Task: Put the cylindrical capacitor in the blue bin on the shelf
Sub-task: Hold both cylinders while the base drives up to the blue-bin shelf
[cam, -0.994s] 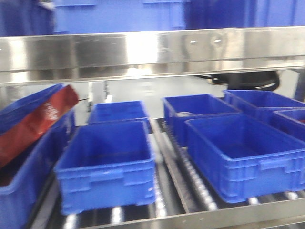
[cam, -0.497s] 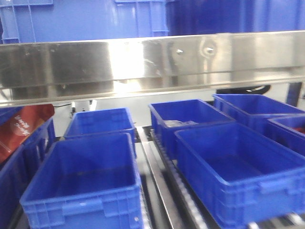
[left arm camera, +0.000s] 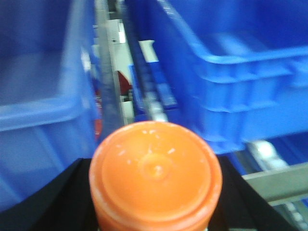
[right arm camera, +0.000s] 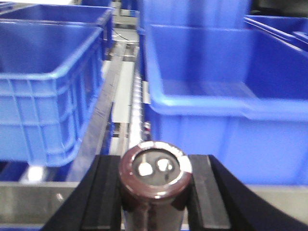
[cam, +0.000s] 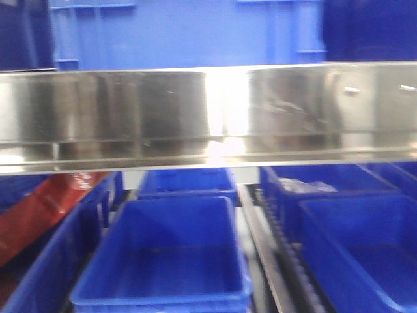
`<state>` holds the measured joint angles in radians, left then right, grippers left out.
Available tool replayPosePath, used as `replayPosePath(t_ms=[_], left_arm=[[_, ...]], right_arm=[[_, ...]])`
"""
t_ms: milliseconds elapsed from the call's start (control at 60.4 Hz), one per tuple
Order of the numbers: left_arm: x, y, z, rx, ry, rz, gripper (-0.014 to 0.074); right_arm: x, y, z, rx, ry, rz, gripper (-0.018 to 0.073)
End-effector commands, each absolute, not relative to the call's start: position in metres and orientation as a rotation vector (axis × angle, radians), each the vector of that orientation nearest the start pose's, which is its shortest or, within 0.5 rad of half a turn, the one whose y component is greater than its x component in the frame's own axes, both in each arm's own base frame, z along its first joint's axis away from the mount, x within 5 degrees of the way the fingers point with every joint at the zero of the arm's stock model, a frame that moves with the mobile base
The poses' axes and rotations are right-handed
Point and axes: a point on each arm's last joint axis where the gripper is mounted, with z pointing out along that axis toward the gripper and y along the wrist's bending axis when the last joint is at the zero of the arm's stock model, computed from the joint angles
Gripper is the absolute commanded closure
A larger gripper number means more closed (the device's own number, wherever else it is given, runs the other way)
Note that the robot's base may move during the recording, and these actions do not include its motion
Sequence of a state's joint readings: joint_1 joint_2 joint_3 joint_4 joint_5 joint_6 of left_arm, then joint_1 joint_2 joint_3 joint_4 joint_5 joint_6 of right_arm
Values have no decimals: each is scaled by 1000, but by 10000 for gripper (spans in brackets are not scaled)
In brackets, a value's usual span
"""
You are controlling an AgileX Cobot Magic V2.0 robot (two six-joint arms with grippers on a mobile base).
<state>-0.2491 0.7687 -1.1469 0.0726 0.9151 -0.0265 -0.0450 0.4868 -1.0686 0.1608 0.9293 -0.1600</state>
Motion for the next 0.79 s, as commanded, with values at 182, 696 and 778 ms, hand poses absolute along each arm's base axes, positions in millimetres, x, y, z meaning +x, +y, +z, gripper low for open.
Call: replayPosePath(t_ms=[182, 696, 778], left_arm=[[117, -25, 442, 235, 1979, -97, 707], [117, -25, 442, 235, 1979, -97, 707], [117, -25, 442, 235, 1979, -97, 707]], right_arm=[[37, 10, 444, -108, 1785, 33, 722], [37, 10, 444, -108, 1785, 33, 722], [37, 10, 444, -108, 1785, 33, 722]])
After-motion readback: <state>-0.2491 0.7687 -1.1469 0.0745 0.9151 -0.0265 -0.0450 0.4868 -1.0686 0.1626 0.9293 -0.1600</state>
